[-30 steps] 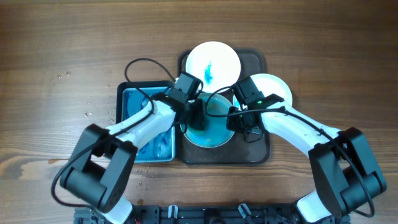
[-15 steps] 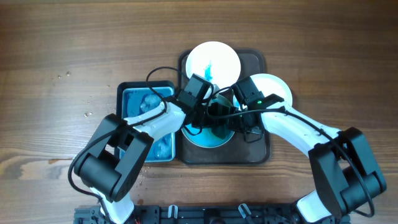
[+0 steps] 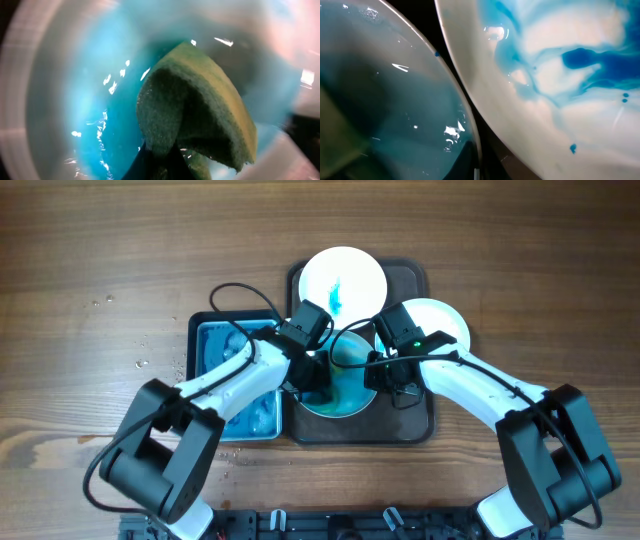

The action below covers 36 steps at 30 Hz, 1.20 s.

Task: Clean dirty plates on tray and stack at the side
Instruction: 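Scrub the front plate with the sponge in the left gripper, then return the sponge to the basin with the left gripper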

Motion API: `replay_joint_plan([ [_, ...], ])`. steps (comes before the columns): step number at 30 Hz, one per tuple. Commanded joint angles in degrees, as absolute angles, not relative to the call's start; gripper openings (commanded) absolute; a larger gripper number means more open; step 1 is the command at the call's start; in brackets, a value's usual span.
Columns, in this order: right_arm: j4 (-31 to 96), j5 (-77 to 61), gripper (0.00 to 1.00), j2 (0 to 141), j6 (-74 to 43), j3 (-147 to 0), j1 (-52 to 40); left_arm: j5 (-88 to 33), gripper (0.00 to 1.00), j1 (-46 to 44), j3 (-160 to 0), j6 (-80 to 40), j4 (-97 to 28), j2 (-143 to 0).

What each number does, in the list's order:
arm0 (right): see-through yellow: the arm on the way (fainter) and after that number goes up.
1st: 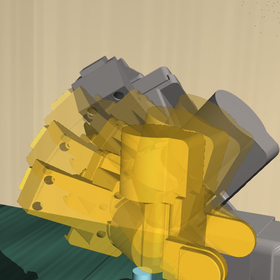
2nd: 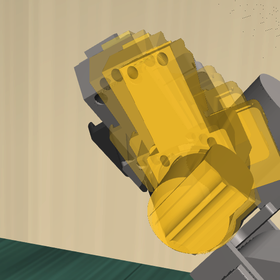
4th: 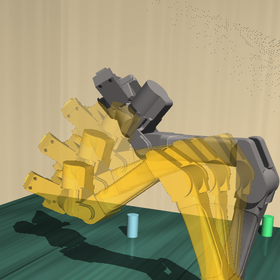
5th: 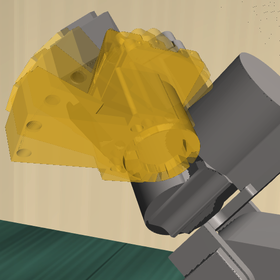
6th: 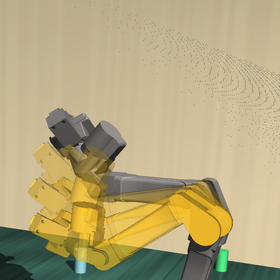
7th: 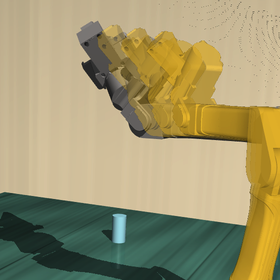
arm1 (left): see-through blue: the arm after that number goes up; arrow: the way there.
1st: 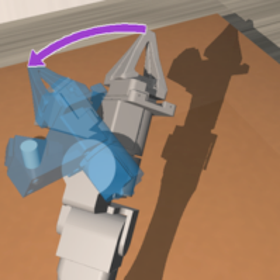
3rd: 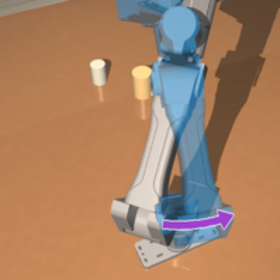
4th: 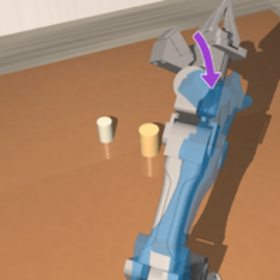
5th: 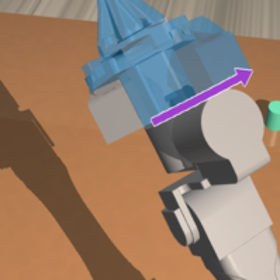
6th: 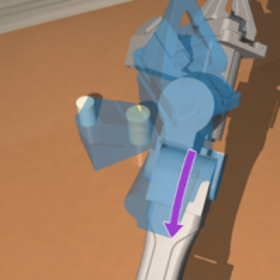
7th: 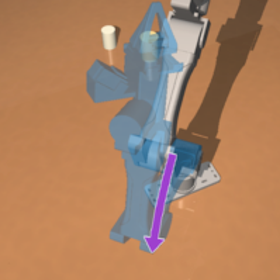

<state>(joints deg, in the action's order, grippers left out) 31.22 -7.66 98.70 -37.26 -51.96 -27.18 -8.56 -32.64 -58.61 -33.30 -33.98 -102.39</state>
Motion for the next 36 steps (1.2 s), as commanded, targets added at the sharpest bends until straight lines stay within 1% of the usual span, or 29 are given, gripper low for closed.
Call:
replay_joint_plan([
  [1, 32.4, -1.4, 0.04, 102.5, -36.1, -49.8, -26.8, 13.8, 0.04, -31.5, -56.1, -32.6, -37.1, -101.9],
  [6, 32.4, -1.5, 0.04, 102.5, -36.0, -49.8, -26.8, 14.6, 0.04, -31.5, -56.7, -35.6, -39.9, -98.8],
  [8, 32.4, -1.5, 0.04, 102.5, -36.0, -49.8, -26.8, 13.0, 0.04, -31.5, -57.1, -38.1, -41.9, -96.9],
  [12, 32.4, -1.4, 0.04, 102.5, -36.0, -49.8, -26.8, 6.1, 0.04, -31.5, -57.3, -38.2, -41.8, -92.0],
  [17, 32.4, -1.4, 0.04, 102.5, -36.0, -49.8, -26.8, -1.6, 0.04, -30.5, -57.3, -37.5, -42.8, -82.9],
  [20, 32.4, -1.5, 0.04, 102.5, -36.0, -49.8, -26.8, -2.2, 0.04, -27.8, -57.3, -33.8, -45.7, -77.2],
  [22, 32.4, -1.5, 0.04, 102.5, -35.9, -49.8, -26.8, -0.5, 0.04, -25.3, -57.3, -31.7, -48.4, -75.0],
  [25, 32.2, -1.4, 0.04, 102.5, -35.9, -49.8, -26.8, 3.4, 0.04, -21.2, -57.0, -31.2, -52.7, -74.6],
  [28, 31.6, -1.5, 0.04, 102.5, -35.2, -49.8, -26.8, 3.5, 0.04, -17.6, -54.4, -29.4, -52.8, -75.6],
  [33, 30.5, -3.7, 0.04, 102.5, -29.5, -49.8, -26.8, 3.1, 0.04, -13.8, -47.0, -29.3, -47.0, -78.7],
  [36, 30.5, -3.8, 0.04, 102.5, -28.1, -49.8, -26.8, 1.7, 0.04, -13.2, -44.5, -29.0, -43.8, -80.7],
])
